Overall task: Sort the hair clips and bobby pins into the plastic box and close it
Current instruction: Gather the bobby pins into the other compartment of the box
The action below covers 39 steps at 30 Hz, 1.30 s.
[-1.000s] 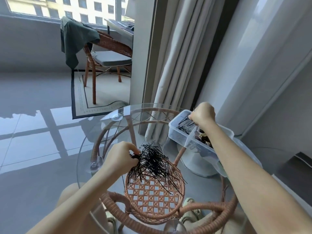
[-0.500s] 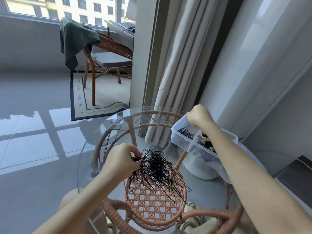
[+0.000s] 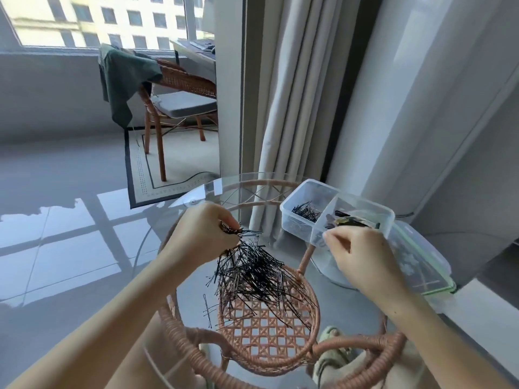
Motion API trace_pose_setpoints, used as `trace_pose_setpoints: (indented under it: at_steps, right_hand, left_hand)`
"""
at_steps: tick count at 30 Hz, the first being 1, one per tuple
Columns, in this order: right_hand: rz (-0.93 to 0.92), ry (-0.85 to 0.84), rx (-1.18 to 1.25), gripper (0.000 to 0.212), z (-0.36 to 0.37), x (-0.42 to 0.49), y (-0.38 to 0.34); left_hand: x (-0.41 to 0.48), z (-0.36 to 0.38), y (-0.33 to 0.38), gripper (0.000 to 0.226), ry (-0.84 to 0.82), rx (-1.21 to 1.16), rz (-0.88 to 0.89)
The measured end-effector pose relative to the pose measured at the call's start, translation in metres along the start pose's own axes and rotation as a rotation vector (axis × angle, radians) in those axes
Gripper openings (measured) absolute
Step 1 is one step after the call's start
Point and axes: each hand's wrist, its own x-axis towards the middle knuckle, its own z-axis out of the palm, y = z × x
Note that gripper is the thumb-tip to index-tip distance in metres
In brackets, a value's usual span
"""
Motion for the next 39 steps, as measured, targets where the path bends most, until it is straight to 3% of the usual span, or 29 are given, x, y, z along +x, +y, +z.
trace_pose_setpoints:
  at_steps: [6,12,16,24,27,31,35,38,39]
  right_hand:
    - [-0.062,-0.066,0.104,0.023,0.036,-0.030,0.035]
    - [-0.148,-0.110,0.045,0.013,0.052,-0.041,0.051]
    - [-0.170,-0.135,0.010,0.019,0.050,-0.043,0.049]
    - [-0.171,-0.122,0.011,0.020,0.050,-0.042,0.050]
    - [-0.177,-0.115,0.021,0.019,0.051,-0.042,0.052]
    - [-0.173,-0.136,0.012,0.018,0.054,-0.042,0.054]
    - [-0.176,-0.170,0.016,0.017,0.052,-0.042,0.052]
    - [-0.109,-0.123,0.114,0.015,0.049,-0.043,0.050]
    - [-0.072,-0.122,0.137,0.024,0.050,-0.047,0.047]
  left_hand:
    - [0.026,0.002,0.043,0.014,-0.019,-0.025,0.074]
    - [0.079,0.027,0.092,0.014,0.023,-0.078,0.164]
    - [0.109,0.065,0.112,0.019,0.061,0.016,0.288]
    - [0.132,0.127,0.101,0.022,-0.227,0.375,0.339]
    - [0.135,0.122,0.096,0.030,-0.308,0.358,0.379]
    - [0.126,0.094,0.089,0.023,-0.215,0.176,0.431]
    - [0.097,0.066,0.055,0.018,-0.058,-0.038,0.320]
    - [0.057,0.052,0.008,0.022,0.010,0.011,0.301]
    - [0.041,0.051,-0.011,0.025,0.044,0.049,0.289]
